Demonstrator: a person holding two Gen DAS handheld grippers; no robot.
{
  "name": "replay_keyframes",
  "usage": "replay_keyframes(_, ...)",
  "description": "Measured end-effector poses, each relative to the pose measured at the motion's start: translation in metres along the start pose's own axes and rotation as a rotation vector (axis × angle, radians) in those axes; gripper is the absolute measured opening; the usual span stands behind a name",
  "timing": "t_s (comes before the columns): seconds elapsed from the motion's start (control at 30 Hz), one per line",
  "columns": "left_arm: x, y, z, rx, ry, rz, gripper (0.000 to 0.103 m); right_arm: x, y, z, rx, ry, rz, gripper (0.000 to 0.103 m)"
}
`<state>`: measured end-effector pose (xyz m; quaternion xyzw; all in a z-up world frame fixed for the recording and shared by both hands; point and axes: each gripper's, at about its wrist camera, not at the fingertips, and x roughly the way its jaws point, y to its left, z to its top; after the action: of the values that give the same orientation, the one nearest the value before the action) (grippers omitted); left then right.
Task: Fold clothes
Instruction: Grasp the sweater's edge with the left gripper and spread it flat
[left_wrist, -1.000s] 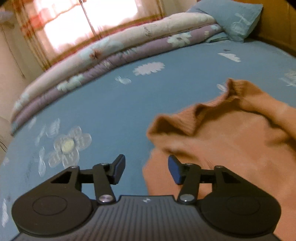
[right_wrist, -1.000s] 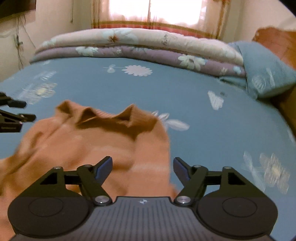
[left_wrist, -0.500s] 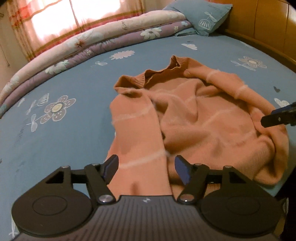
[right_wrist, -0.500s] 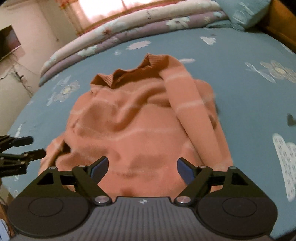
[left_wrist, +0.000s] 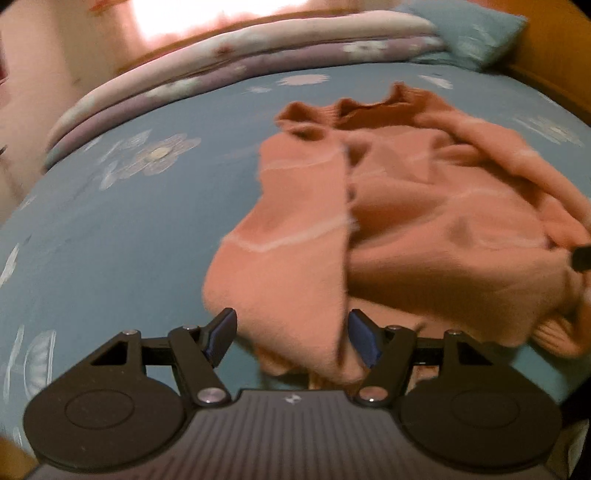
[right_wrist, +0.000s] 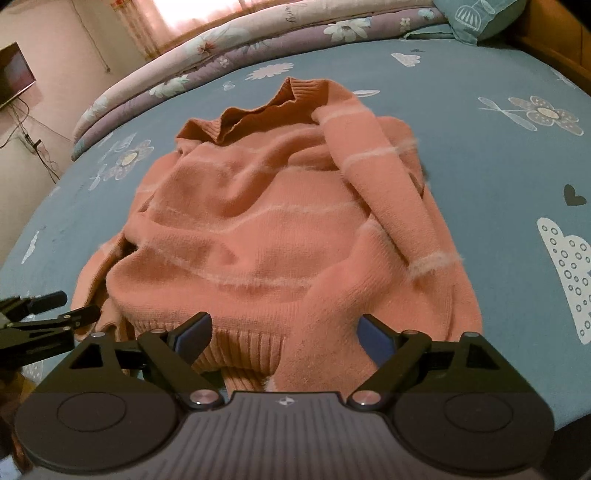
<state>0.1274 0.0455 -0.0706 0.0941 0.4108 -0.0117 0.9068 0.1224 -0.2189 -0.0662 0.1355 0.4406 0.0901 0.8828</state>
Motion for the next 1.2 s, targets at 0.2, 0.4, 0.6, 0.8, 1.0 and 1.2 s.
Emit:
replay_keyframes(0.2, 0.004, 0.003, -0.005, -0.054, -0.005, -0.013, 0.021, 0.003, -0.003, -0.002, 0.001, 0.002, 0.013, 0.093)
replay_keyframes(0.4, -0.007, 0.016, 0.007, -0.067, -0.063, -0.003, 0.01, 0.006, 0.0, -0.002, -0.025, 0.004, 0.003, 0.094)
replay_keyframes(0.6, -0.014, 0.059, 0.028, -0.135, -0.105, 0.044, 0.009, 0.009, -0.004, -0.002, -0.024, 0.004, 0.006, 0.096)
replay_keyframes(0.8, -0.006, 0.099, 0.054, -0.156, -0.133, 0.13, 0.005, 0.013, -0.001, -0.001, -0.046, 0.014, -0.009, 0.1)
replay_keyframes(1.0, 0.016, 0.128, 0.076, -0.156, -0.135, 0.193, 0.003, 0.017, 0.0, -0.001, -0.065, 0.024, -0.022, 0.103)
replay_keyframes(1.2, 0.037, 0.158, 0.092, -0.185, -0.142, 0.264, 0.002, 0.017, 0.004, 0.002, -0.071, 0.032, -0.034, 0.103)
